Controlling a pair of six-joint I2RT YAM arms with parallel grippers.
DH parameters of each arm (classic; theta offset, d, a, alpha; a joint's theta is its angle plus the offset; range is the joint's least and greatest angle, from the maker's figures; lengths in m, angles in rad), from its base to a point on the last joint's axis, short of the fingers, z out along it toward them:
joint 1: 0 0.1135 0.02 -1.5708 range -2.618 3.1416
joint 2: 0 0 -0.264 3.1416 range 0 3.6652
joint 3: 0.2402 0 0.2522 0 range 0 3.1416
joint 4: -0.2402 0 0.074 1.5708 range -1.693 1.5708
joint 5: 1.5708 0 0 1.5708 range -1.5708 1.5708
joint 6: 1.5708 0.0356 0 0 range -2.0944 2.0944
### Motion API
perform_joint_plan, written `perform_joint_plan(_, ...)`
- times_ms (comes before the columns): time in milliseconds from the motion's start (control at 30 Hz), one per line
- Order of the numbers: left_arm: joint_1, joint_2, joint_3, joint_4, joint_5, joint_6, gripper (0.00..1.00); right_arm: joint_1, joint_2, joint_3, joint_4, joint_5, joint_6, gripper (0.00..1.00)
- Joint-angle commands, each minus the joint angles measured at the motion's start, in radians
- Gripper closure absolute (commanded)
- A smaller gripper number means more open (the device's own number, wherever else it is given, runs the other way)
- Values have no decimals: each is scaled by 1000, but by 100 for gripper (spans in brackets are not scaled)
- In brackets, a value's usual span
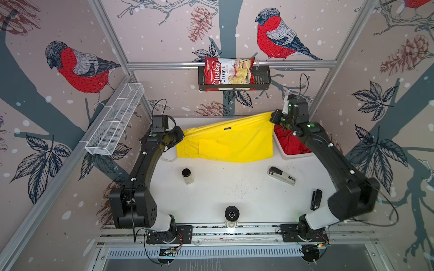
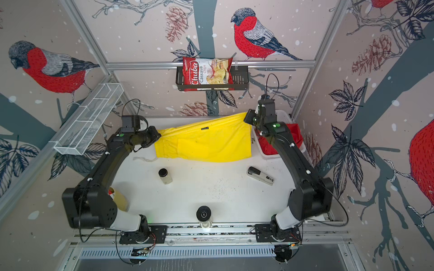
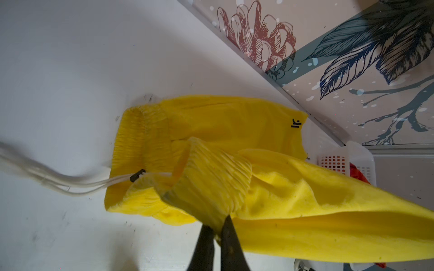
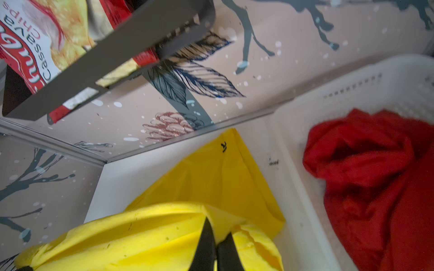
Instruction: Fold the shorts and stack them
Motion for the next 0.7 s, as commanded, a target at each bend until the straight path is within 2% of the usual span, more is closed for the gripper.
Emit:
perform_joint_plan(0, 38, 99, 63, 14, -73, 1, 100, -10, 147, 143, 59, 105, -49, 100)
perform_joint_plan(267, 53, 394, 165, 115, 13, -49, 100, -12, 595, 502, -6, 103, -69, 100)
perform_joint_plan(400, 53, 505, 259, 117, 16, -57, 100, -17, 744, 604, 10, 100, -63, 96)
perform_joint_plan(433, 54, 537, 288, 105, 6, -56, 96, -21, 772, 617, 25, 88, -58, 91)
perform_joint_plan(533, 53, 598, 364, 70, -20, -50, 73, -31, 828, 633, 81, 27, -40, 51)
perform_joint_plan(600, 54, 623, 402, 57, -27, -50, 59, -31, 844, 633, 108, 2, -38, 40)
perform_joint_plan(667, 54, 635, 436, 53, -26, -53, 40, -29, 840, 624, 122, -2, -44, 36)
